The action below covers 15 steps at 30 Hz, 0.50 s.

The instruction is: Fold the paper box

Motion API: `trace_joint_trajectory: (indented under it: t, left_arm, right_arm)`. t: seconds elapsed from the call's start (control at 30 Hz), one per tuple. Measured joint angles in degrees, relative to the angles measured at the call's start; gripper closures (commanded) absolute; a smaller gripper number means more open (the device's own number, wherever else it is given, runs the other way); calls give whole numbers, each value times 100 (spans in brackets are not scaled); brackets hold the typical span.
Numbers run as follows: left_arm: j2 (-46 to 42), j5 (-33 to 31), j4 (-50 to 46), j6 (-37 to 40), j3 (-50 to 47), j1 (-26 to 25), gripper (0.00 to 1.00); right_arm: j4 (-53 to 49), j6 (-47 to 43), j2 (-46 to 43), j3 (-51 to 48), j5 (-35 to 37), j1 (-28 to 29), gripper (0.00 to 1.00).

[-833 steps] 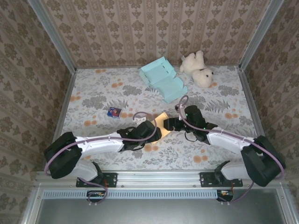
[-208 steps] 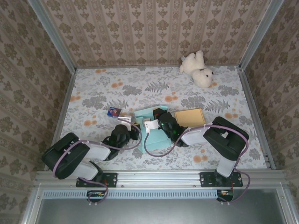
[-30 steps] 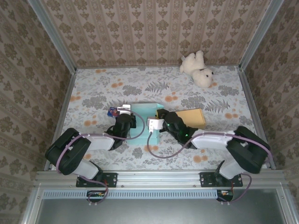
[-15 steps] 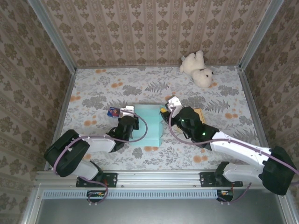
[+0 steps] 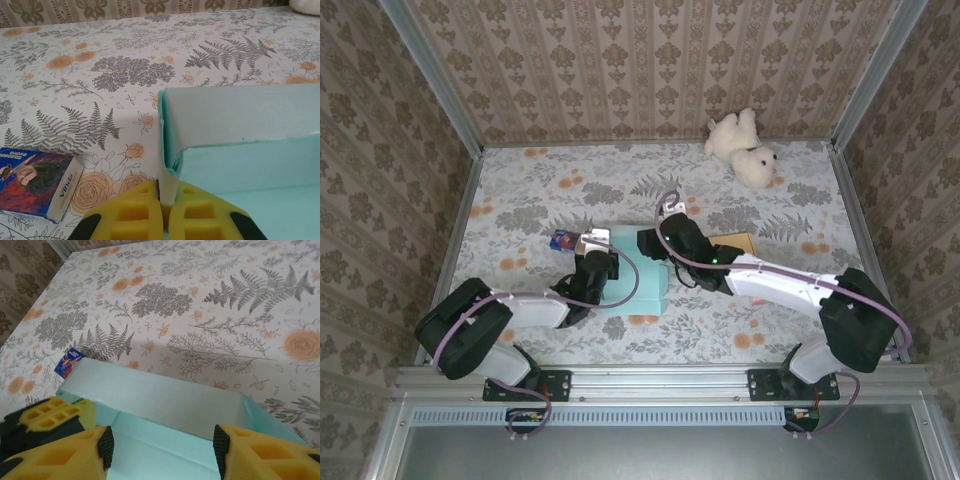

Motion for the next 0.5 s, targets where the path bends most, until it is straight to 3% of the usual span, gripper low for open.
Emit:
trace_joint_trajectory:
  t: [0.5]
  left_arm:
    - [46,-125,7,31,17,-76,100]
  right_arm:
    - [-15,935,365,2,111,-170,40]
